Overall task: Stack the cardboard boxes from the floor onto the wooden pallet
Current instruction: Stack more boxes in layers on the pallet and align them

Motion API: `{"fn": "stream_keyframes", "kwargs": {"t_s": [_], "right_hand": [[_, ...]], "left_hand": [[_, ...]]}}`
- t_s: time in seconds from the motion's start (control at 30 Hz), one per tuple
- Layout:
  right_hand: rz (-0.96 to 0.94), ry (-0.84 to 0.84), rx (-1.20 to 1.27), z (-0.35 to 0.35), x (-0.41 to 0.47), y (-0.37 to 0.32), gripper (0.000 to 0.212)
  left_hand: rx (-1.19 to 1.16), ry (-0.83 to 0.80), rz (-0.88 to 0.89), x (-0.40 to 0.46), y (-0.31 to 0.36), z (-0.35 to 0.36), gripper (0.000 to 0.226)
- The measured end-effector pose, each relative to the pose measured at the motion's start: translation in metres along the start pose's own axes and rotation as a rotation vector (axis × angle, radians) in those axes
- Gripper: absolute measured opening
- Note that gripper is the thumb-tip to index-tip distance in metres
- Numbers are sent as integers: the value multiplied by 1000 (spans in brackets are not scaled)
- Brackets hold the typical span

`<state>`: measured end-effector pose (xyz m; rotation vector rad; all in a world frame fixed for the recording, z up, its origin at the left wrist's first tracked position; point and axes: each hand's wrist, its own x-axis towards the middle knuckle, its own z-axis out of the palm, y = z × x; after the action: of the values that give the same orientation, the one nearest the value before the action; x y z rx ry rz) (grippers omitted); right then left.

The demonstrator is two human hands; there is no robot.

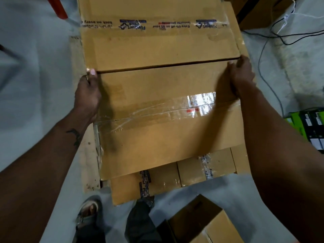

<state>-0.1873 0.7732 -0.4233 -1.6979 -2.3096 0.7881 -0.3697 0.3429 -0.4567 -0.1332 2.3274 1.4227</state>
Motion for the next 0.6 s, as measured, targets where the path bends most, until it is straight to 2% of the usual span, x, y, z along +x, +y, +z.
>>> {"fn": "stream_keyframes", "kwargs": {"t_s": [0.07, 0.13, 0.2, 0.27, 0.33, 0.43, 0.5, 0.6], "right_hand": [[-24, -12, -81, -2, -6, -4, 66], [-76, -51, -111, -7, -17, -4, 78], [-214, -91, -152, -6, -37, 4, 87], [-412, -105, -233, 4, -68, 11, 82], [-561, -104, -330, 19, -103, 13, 73], [-588, -128, -346, 34, -154, 6, 70], [-550, -157, -340, 39, -190, 5, 70], [-471, -179, -346, 41, -250, 13, 70]], "left_hand": [[104, 91, -16, -1, 4, 4, 82], [194, 128, -37, 1, 8, 5, 85], [256, 142, -30, 0, 10, 5, 83], [307, 175, 1, -4, 10, 5, 78], [350, 248, 84, -6, 9, 8, 69], [401, 333, 350, -17, 9, 10, 68], [557, 271, 568, -36, 11, 11, 67], [802, -23, 737, -83, 9, 21, 70]]}}
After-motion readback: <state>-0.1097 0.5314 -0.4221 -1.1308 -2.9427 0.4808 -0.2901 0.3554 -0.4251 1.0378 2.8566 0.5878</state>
